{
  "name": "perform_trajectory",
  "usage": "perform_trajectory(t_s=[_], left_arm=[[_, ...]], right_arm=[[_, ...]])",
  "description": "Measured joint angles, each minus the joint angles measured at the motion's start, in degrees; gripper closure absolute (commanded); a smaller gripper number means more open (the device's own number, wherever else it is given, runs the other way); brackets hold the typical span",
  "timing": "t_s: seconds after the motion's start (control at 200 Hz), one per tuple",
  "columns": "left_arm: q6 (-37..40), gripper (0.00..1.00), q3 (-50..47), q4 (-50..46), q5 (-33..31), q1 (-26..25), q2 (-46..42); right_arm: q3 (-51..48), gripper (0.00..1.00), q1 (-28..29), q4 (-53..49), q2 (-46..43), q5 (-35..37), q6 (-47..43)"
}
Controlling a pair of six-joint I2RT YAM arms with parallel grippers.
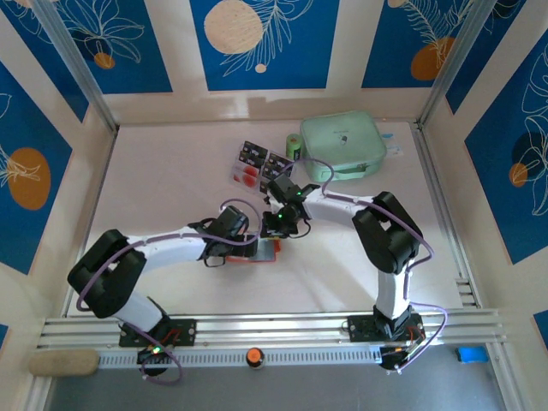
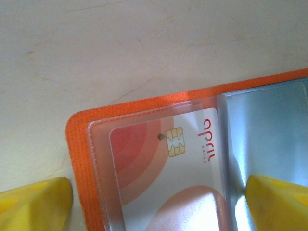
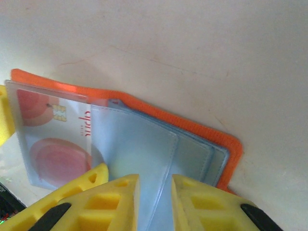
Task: Put the credit cards into the card holder
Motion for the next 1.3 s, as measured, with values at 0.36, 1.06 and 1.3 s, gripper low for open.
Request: perform_trajectory(t_s=[0.36,1.06,1.3], left_arm=[[0.00,0.07,-0.70,1.05,-0.31,0.00,-0.22],[0.00,0.07,-1.60,2.14,-0.39,0.00,-0.96],[0.00,0.07,-1.77,2.43,-0.42,0.00,-0.98]], right_arm=[[1.60,0.75,-0.13,-0.22,2.36,-1.88,-0.04],[1.70,0.75,-1.77,3.93,2.36,-9.57,2.60],[1.70,0.75,-1.86,4.37,2.49,-10.19,2.60]])
